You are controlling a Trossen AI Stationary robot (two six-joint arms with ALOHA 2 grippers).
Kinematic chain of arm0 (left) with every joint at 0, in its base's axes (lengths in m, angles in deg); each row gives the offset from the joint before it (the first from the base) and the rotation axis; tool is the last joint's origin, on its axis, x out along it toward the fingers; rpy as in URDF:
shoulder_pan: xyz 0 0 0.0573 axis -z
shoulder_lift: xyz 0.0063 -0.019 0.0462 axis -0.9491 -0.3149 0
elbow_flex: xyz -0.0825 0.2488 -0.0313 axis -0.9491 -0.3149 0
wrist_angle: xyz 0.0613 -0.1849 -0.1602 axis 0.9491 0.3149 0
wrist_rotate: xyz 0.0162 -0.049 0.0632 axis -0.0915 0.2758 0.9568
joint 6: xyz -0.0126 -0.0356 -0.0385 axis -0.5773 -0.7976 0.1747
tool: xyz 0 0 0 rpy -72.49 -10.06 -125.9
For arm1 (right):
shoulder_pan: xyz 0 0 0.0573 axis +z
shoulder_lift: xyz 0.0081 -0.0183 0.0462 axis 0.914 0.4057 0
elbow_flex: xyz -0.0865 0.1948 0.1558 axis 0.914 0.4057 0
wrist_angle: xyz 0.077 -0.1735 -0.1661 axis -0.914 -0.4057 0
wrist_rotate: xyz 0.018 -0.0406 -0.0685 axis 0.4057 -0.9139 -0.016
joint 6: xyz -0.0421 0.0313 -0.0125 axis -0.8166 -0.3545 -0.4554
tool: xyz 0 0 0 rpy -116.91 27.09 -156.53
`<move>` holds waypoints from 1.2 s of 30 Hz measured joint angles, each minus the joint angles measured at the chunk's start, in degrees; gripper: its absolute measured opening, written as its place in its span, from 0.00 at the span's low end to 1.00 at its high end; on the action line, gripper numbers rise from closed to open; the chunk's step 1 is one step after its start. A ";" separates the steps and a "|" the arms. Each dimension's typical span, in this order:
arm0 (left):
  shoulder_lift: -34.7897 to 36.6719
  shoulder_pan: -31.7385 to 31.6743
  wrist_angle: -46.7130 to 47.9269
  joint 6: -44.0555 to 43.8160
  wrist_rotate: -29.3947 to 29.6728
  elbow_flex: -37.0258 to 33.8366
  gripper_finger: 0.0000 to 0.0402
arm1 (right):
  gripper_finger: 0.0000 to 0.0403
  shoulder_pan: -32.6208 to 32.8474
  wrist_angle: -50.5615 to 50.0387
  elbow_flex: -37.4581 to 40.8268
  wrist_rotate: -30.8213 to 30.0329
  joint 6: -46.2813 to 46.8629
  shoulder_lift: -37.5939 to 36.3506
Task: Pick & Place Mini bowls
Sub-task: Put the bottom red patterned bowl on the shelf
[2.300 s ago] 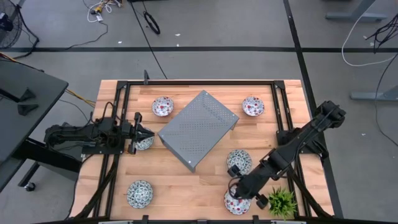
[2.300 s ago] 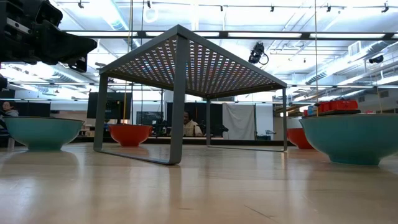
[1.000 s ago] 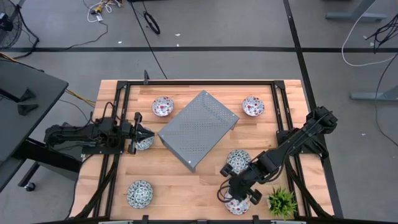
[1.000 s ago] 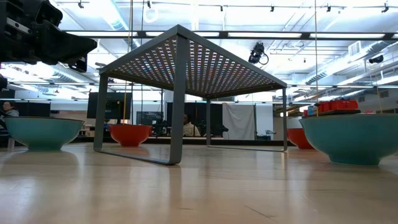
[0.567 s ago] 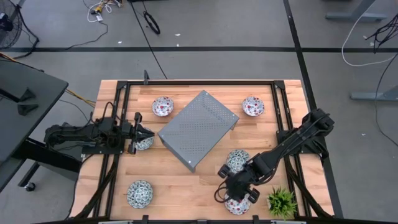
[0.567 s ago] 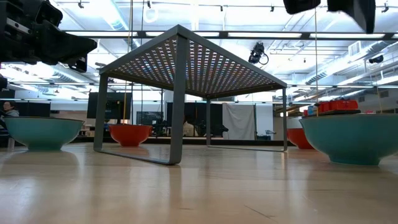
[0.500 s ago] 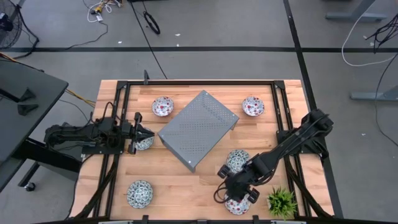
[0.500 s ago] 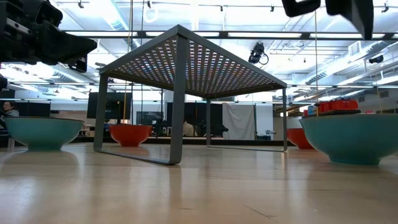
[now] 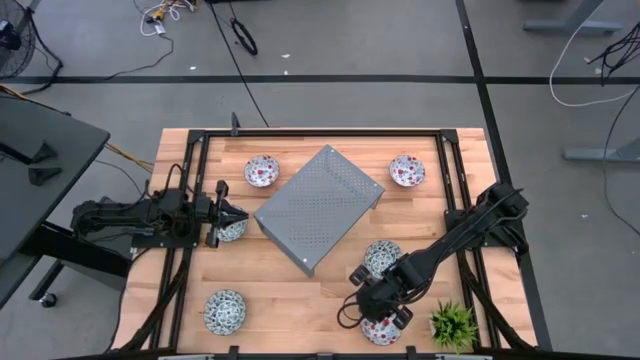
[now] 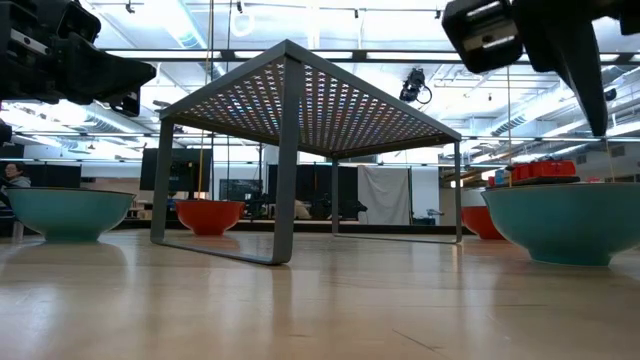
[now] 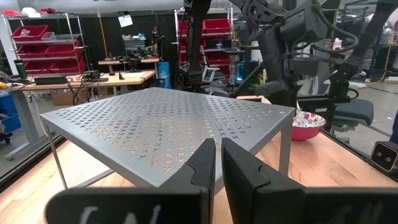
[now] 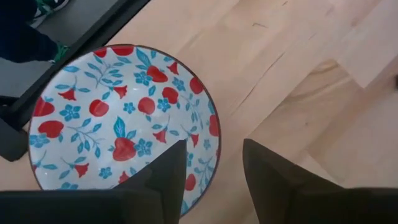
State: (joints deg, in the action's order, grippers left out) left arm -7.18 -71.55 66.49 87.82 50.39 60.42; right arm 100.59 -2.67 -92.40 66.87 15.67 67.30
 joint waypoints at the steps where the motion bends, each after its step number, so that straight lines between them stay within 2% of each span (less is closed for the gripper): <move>1: 0.00 0.00 0.00 0.01 0.00 -0.01 0.07 | 0.39 0.00 -0.04 0.00 -0.01 0.49 0.34; 15: 0.00 0.00 0.00 0.01 0.02 0.01 0.07 | 0.37 -0.25 -0.03 0.02 -0.44 0.94 3.15; 28: 0.00 0.02 -0.02 -0.01 0.00 0.01 0.07 | 0.19 -0.59 -0.16 0.44 0.14 2.24 3.13; 36: 0.00 0.01 0.00 0.01 0.01 0.00 0.07 | 0.21 -0.57 0.03 2.64 0.15 2.23 3.10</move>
State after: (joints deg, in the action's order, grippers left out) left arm -7.18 -71.54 66.49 87.83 50.40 60.42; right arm 100.02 -2.63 -89.75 67.01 17.90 70.40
